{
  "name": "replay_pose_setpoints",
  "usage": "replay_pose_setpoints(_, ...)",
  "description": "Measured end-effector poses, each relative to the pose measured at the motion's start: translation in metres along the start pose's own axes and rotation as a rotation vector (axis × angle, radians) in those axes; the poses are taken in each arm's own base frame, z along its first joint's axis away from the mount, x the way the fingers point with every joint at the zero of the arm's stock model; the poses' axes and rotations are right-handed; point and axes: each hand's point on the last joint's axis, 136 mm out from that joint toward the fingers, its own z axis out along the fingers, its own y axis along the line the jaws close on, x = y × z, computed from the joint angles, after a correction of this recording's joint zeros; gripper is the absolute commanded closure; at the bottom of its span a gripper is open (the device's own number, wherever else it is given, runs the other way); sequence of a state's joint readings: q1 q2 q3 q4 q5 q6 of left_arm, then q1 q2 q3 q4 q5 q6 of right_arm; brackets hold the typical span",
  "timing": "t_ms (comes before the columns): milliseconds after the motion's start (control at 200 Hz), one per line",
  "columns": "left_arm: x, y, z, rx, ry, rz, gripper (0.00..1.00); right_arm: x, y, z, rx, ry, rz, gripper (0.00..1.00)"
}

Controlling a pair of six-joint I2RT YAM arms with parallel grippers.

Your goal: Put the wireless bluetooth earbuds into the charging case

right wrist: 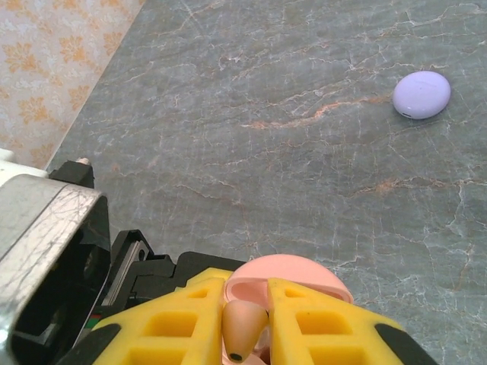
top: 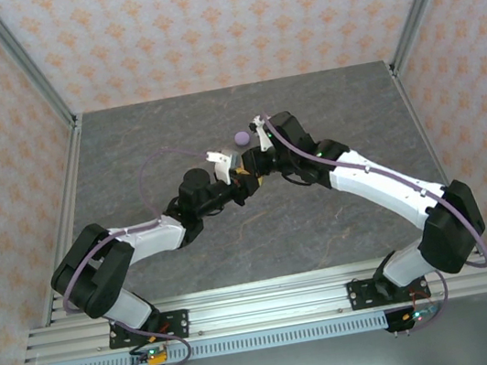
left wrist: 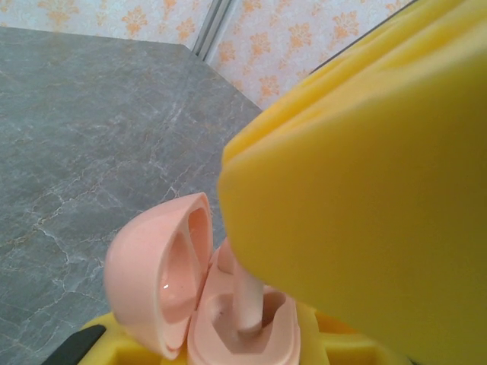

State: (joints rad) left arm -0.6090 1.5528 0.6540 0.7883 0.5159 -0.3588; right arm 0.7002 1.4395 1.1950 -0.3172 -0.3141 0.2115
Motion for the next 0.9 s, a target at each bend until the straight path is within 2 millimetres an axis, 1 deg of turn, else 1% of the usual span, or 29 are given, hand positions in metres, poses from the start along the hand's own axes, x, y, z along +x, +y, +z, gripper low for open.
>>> replay_pose_setpoints(360,0.004,0.001,-0.001,-0.011,0.021,0.017,0.92,0.004,-0.002,0.002,0.012,0.016,0.000,0.79)
replay_pose_setpoints(475,0.002,0.000,-0.002,-0.009,0.017,0.037,0.92,0.004,-0.001,0.001,0.014,0.023,-0.001,0.76)
replay_pose_setpoints(541,-0.001,-0.002,-0.004,-0.005,0.010,0.050,0.92,0.008,-0.002,0.003,0.017,0.039,0.001,0.75)
replay_pose_setpoints(716,0.001,-0.004,-0.003,-0.003,0.017,0.082,0.92,0.009,-0.002,0.003,0.017,0.048,0.000,0.72)
replay_pose_setpoints(901,0.004,-0.006,-0.003,-0.002,0.028,0.108,0.92,0.011,-0.003,0.003,0.018,0.059,0.002,0.74)
